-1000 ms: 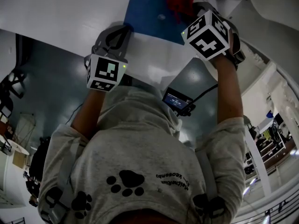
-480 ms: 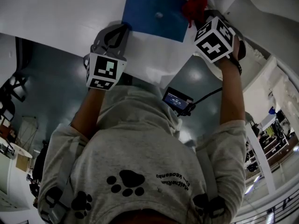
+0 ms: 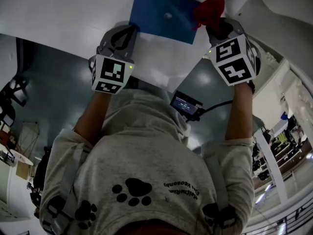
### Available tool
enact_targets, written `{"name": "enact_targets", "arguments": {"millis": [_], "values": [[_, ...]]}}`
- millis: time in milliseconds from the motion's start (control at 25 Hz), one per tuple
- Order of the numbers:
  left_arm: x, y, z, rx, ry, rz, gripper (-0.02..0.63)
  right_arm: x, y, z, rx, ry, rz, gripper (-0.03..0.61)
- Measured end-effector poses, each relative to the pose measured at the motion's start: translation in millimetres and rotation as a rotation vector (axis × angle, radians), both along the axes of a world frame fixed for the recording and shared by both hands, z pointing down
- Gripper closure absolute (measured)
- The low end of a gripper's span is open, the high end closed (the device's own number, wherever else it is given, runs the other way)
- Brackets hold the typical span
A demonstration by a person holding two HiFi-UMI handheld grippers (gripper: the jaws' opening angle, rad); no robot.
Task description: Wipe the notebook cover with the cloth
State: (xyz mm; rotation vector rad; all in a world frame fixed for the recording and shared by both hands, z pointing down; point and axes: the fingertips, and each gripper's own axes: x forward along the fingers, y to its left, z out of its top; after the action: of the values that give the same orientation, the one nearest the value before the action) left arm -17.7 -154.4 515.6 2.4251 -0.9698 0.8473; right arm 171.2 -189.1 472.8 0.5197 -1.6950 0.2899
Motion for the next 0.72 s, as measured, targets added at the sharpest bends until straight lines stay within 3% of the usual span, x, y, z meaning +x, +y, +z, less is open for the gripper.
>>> {"name": "enact_targets", "arguments": {"millis": [160, 400, 720], "values": [[1, -1, -2, 0.001, -0.003, -0.001, 0.615, -47, -7, -20, 0.063, -0.105, -0.072, 0.499], [2, -2, -2, 0.005, -0.002, -0.001, 0.615, -120, -2, -13, 0.049, -0.197, -0.189, 0.499], [2, -1, -6, 0.007, -0.004, -0.001, 0.614, -180, 2, 4, 0.026, -0.214, -0.313, 0.499]]}}
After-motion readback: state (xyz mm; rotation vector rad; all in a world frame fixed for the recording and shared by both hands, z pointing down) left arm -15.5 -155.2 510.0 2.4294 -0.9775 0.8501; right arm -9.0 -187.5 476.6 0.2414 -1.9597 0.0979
